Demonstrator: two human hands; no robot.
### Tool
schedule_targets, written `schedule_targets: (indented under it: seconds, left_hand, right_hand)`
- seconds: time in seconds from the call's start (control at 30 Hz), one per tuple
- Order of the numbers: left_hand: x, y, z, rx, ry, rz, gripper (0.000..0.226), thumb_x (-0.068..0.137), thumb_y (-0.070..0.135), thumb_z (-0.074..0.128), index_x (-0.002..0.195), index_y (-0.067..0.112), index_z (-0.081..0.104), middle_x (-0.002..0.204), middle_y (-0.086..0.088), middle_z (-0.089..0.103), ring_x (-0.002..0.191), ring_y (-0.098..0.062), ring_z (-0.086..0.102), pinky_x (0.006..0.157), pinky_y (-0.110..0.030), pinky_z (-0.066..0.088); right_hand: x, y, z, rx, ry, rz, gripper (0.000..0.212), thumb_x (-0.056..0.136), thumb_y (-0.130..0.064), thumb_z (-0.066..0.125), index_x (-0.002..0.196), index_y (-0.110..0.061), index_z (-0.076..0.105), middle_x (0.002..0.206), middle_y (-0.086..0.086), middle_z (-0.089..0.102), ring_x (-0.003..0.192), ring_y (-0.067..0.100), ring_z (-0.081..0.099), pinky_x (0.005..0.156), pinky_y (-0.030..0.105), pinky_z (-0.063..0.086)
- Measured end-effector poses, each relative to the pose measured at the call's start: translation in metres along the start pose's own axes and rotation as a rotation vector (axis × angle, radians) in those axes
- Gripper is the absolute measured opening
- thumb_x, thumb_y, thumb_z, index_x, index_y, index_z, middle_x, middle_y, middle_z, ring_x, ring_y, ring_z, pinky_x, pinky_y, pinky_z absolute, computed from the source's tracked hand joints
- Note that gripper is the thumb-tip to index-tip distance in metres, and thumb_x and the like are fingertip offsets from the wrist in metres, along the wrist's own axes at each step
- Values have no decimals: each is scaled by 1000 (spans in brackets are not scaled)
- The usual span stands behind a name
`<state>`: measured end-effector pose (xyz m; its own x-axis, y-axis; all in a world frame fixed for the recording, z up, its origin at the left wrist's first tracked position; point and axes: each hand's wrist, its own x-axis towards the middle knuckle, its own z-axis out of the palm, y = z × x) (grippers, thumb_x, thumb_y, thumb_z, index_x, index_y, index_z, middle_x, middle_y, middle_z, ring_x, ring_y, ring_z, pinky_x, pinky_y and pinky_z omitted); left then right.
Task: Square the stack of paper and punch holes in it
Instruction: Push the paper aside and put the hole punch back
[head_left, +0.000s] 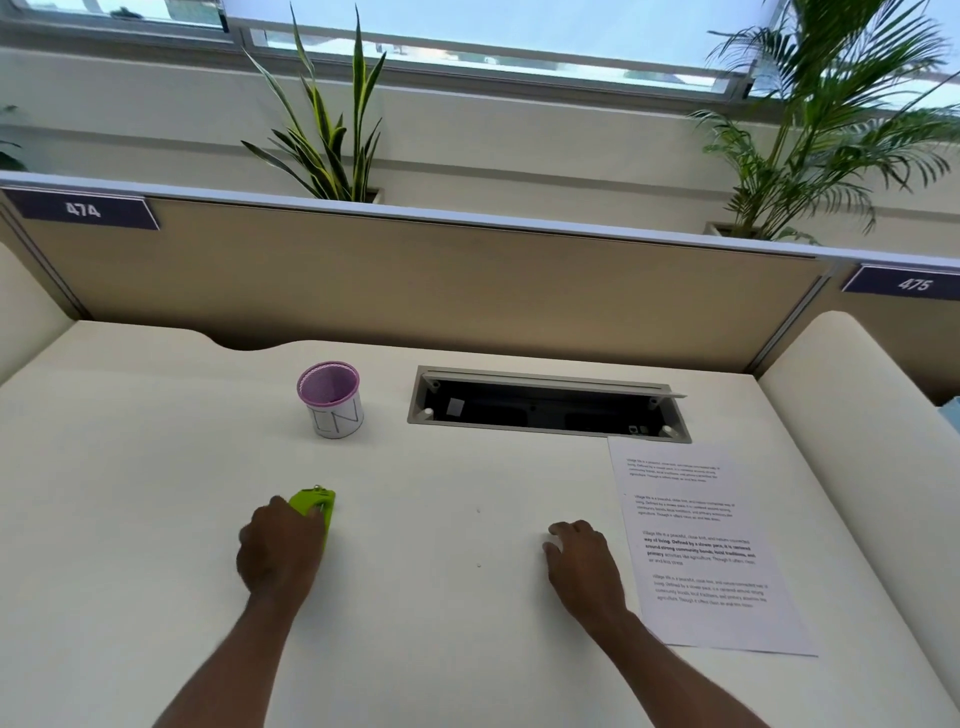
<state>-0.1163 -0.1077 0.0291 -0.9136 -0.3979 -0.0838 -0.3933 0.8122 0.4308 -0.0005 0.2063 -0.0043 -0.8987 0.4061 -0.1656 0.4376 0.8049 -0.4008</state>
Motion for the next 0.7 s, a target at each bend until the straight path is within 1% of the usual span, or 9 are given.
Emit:
schedule_targets:
  seconds: [0.1, 0.17, 0.23, 0.33, 0.47, 0.57, 0.63, 0.67, 0.7]
  left_hand:
    - [-28, 23, 8, -7, 150, 437, 34, 80, 20, 59, 106, -1, 67, 98, -22, 67, 89, -42, 62, 74, -46, 53]
    - [-58, 38, 23, -68, 76, 658, 31, 81, 19, 54, 102, 4, 71, 93, -15, 70, 85, -36, 66, 70, -40, 57]
    - [-85, 48, 42, -86, -126, 677, 28, 85, 21, 57, 108, 15, 70, 103, -4, 69, 97, -25, 65, 76, -35, 56]
    - [-109, 46, 71, -26, -300, 702, 37, 91, 31, 44, 123, 25, 60, 120, 6, 61, 114, -12, 55, 89, -27, 48]
    - [-118, 46, 83, -45, -341, 708, 39, 92, 29, 38, 124, 23, 59, 119, 5, 61, 111, -12, 54, 90, -26, 47]
    - [-116, 45, 88, -115, -321, 687, 38, 92, 25, 39, 123, 20, 61, 116, 3, 63, 108, -14, 56, 90, -23, 44]
    - [-115, 44, 90, -141, -304, 684, 37, 92, 23, 41, 122, 17, 62, 113, 1, 64, 105, -15, 57, 89, -22, 41]
    - [-115, 45, 91, -156, -300, 680, 36, 92, 21, 42, 120, 16, 63, 111, 0, 65, 104, -16, 58, 89, -22, 41]
    - [-115, 45, 91, -168, -300, 675, 35, 91, 19, 43, 119, 14, 64, 110, -2, 66, 102, -17, 59, 89, -23, 42]
  right_hand:
    - [8, -12, 2, 52, -2, -40, 32, 95, -25, 50, 123, -19, 65, 121, 4, 67, 113, 23, 60, 95, 32, 46]
    - [14, -26, 5, 92, -29, -72, 33, 95, -25, 53, 123, -18, 66, 123, 3, 69, 115, 21, 60, 97, 29, 44]
    - [21, -41, 9, 128, -58, -93, 34, 93, -25, 55, 125, -17, 66, 124, 3, 69, 117, 19, 61, 97, 25, 43]
    - [33, -59, 15, 133, -80, -137, 35, 93, -25, 56, 125, -16, 66, 126, 3, 69, 118, 18, 62, 100, 25, 43]
    - [44, -69, 22, 96, -76, -181, 31, 94, -24, 53, 118, -16, 70, 119, 3, 72, 111, 20, 65, 96, 29, 48]
    - [49, -70, 24, 50, -89, -198, 27, 94, -23, 51, 85, -19, 76, 90, -1, 75, 90, 23, 67, 78, 32, 51]
    - [51, -70, 25, 4, -76, -199, 41, 91, -21, 51, 51, -30, 49, 58, -9, 53, 67, 20, 54, 63, 30, 39]
    - [52, -71, 25, -27, -65, -211, 47, 90, -19, 50, 47, -28, 33, 52, -9, 39, 63, 18, 46, 60, 28, 33]
    - [52, -73, 24, -61, -56, -231, 46, 89, -19, 49, 49, -24, 28, 52, -7, 33, 61, 17, 42, 59, 27, 29]
